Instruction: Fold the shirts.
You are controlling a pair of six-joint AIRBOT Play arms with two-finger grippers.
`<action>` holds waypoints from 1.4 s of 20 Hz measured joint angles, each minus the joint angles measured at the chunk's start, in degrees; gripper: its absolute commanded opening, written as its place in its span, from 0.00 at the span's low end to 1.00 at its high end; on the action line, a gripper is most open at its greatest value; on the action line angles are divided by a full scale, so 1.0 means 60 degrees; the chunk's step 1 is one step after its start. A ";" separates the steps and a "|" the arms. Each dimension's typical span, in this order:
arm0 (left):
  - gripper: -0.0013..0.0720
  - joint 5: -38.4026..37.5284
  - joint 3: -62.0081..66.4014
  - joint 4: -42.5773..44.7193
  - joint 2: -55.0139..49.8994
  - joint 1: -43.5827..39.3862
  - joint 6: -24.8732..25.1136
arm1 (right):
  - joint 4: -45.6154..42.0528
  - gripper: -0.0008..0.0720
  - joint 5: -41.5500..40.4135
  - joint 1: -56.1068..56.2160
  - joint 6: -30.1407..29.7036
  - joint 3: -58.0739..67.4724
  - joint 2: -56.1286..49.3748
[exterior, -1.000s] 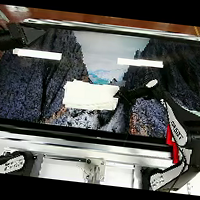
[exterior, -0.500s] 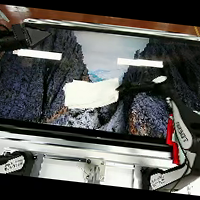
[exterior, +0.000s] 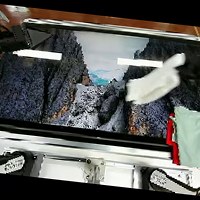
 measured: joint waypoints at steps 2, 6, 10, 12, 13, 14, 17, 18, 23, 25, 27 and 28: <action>0.06 -0.0229 0.0000 0.0000 0.0000 0.0000 0.0000 | -0.0084 0.09 0.0149 -0.1351 0.0273 0.0055 0.0419; 0.06 -0.0765 0.0000 0.0000 0.0000 0.0007 0.0000 | -0.0361 0.09 0.0729 -0.3665 0.0765 0.0095 0.0772; 0.06 -0.1020 0.0000 0.0004 0.0000 0.0011 -0.0004 | -0.1290 0.09 0.2014 -0.5253 0.1027 0.0106 0.0874; 0.06 -0.1089 0.0000 0.0000 0.0000 0.0011 -0.0004 | -0.1570 0.09 0.2590 -0.5905 0.1122 0.0106 0.0929; 0.06 -0.1104 0.0000 0.0004 0.0000 0.0011 -0.0004 | -0.1676 0.09 0.2871 -0.6196 0.1129 0.0106 0.0980; 0.06 -0.1137 0.0000 0.0004 0.0000 0.0011 -0.0004 | -0.1927 0.09 0.3195 -0.6481 0.1137 0.0106 0.1049; 0.06 -0.1177 0.0000 0.0004 0.0000 -0.0004 -0.0004 | -0.3595 0.09 0.4131 -0.6980 0.0958 -0.0087 0.1366; 0.06 -0.1188 0.0000 0.0004 0.0000 -0.0007 -0.0004 | -0.4116 0.09 0.4328 -0.7129 0.0896 -0.0306 0.1537; 0.06 -0.1198 0.0000 0.0000 0.0000 -0.0026 -0.0004 | -0.5632 0.09 0.4302 -0.7785 0.0725 -0.2182 0.2463; 0.06 -0.1198 0.0000 0.0000 0.0000 -0.0026 -0.0004 | -0.6073 0.11 0.4007 -0.7909 0.0699 -0.3155 0.2849; 0.06 -0.1195 0.0000 0.0004 0.0000 -0.0026 -0.0004 | -0.6524 0.13 0.3657 -0.7960 0.0692 -0.4073 0.3144; 0.06 -0.1195 0.0000 0.0000 0.0000 -0.0026 -0.0004 | -0.6845 0.15 0.3464 -0.7978 0.0692 -0.4473 0.3253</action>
